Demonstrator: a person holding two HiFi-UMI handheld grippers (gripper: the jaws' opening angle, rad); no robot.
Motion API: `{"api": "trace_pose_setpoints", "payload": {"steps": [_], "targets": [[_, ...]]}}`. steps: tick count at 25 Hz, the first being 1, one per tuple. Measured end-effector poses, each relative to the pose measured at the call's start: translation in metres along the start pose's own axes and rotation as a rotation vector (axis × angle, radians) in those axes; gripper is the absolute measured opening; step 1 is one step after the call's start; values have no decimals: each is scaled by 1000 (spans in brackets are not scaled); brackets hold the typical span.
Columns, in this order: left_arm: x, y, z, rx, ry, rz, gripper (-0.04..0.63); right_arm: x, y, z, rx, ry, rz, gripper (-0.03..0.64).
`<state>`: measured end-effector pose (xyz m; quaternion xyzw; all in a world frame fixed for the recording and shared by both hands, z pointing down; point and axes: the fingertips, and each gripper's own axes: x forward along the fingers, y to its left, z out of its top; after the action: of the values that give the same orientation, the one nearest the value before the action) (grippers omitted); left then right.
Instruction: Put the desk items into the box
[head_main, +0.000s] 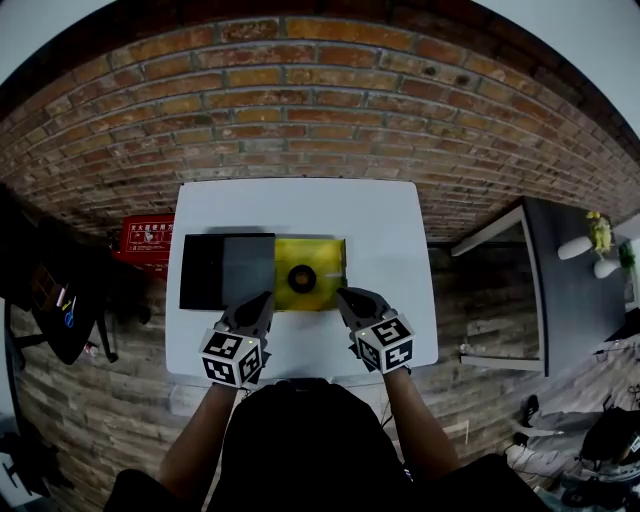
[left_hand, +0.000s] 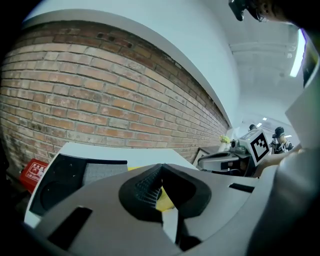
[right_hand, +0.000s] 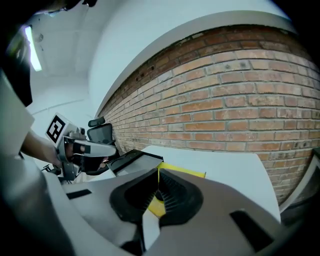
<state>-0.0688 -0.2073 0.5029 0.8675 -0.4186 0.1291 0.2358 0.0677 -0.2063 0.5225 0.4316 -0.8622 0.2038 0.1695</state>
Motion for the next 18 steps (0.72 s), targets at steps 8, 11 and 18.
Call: {"api": "trace_pose_setpoints", "payload": {"steps": [8, 11, 18], "targets": [[-15, 5, 2, 10, -14, 27, 12, -36, 7, 23, -9, -84, 15, 21], [-20, 8, 4, 6, -23, 31, 12, -46, 6, 26, -13, -109, 2, 20], [-22, 11, 3, -2, -27, 33, 12, -54, 1, 25, -10, -120, -28, 20]]}}
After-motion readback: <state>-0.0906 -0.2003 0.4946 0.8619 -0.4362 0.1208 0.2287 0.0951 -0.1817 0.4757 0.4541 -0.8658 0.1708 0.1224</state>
